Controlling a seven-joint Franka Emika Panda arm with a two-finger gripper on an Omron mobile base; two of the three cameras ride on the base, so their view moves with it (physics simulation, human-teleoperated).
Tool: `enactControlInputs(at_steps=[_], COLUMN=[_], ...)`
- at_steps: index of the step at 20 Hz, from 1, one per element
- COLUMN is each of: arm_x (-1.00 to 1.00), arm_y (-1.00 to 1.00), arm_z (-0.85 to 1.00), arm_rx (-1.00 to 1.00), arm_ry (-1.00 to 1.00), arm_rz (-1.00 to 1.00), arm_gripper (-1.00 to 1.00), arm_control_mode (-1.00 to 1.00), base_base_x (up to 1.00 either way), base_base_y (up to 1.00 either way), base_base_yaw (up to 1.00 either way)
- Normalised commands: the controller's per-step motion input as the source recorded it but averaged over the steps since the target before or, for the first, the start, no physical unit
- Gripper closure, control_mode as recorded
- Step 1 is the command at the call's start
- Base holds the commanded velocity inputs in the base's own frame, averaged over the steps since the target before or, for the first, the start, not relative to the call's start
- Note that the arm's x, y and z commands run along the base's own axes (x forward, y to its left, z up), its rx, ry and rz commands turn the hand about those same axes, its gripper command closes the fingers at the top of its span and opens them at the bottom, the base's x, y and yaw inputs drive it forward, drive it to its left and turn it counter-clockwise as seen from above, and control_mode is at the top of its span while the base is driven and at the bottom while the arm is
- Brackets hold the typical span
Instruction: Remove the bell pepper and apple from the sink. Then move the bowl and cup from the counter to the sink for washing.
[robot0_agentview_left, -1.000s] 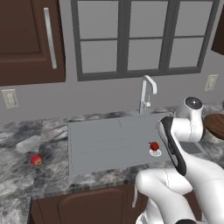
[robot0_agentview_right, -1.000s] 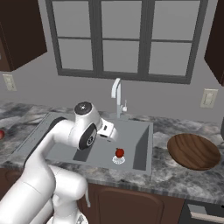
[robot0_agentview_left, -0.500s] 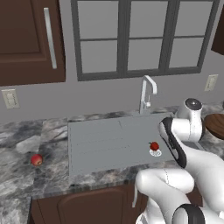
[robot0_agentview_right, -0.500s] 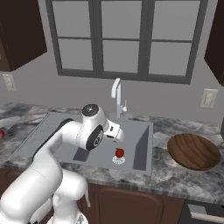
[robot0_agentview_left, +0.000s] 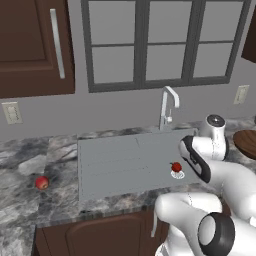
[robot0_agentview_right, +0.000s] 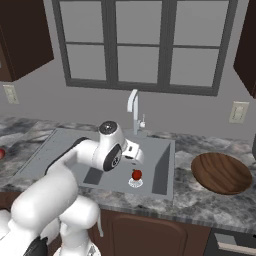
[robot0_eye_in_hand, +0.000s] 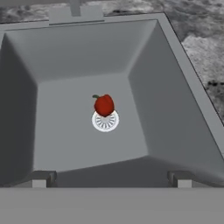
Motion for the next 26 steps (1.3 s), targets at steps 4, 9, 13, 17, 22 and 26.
enactControlInputs(at_steps=[4, 9, 13, 17, 22, 26], arm_x=[0.26, 0.21, 0.24, 0.25, 0.24, 0.25], arm_y=[0.00, -0.03, 0.00, -0.01, -0.01, -0.03], arm_z=[-0.19, -0.22, -0.20, -0.17, -0.18, -0.19], arm_rx=[0.00, 0.00, 0.00, 0.00, 0.00, 0.00], arm_ry=[0.04, 0.02, 0.00, 0.00, 0.01, 0.01], arm_rz=[0.02, 0.03, 0.02, 0.02, 0.02, 0.02], arm_gripper=[-1.00, -1.00, -1.00, -1.00, -1.00, -1.00], arm_control_mode=[-1.00, -1.00, -1.00, -1.00, -1.00, -1.00], base_base_x=[0.00, 0.00, 0.00, 0.00, 0.00, 0.00], base_base_y=[0.00, 0.00, 0.00, 0.00, 0.00, 0.00], base_base_yaw=[0.00, 0.00, 0.00, 0.00, 0.00, 0.00])
